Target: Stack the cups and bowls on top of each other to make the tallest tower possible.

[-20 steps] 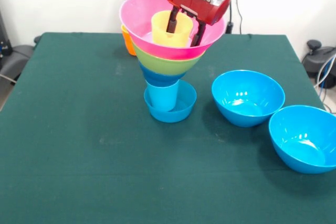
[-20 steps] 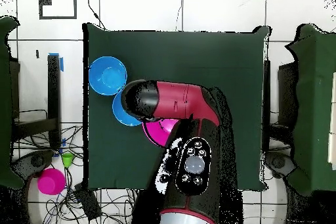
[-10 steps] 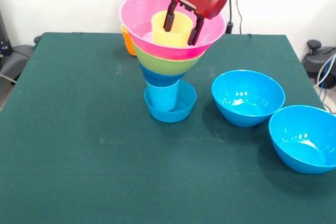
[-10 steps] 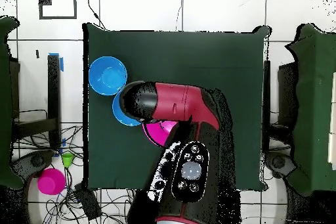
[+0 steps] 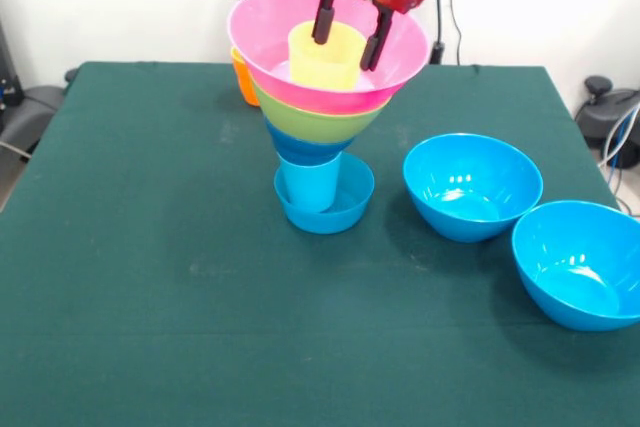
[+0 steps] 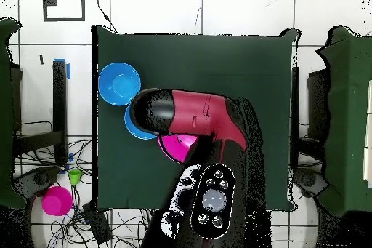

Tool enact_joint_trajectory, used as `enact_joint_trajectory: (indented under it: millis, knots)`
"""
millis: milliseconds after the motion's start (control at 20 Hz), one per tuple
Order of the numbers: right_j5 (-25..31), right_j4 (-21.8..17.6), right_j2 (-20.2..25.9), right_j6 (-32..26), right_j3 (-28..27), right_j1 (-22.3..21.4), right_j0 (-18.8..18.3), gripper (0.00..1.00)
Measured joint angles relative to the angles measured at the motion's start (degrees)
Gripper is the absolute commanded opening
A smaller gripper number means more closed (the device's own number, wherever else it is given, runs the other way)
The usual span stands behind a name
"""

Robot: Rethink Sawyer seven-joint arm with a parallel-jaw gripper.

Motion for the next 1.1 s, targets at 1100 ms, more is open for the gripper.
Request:
enact_joint_trajectory:
  millis: [1100]
  knots:
    - [8.2,2.2,-0.1,0.0,-3.5,-2.6,1.4,1.0]
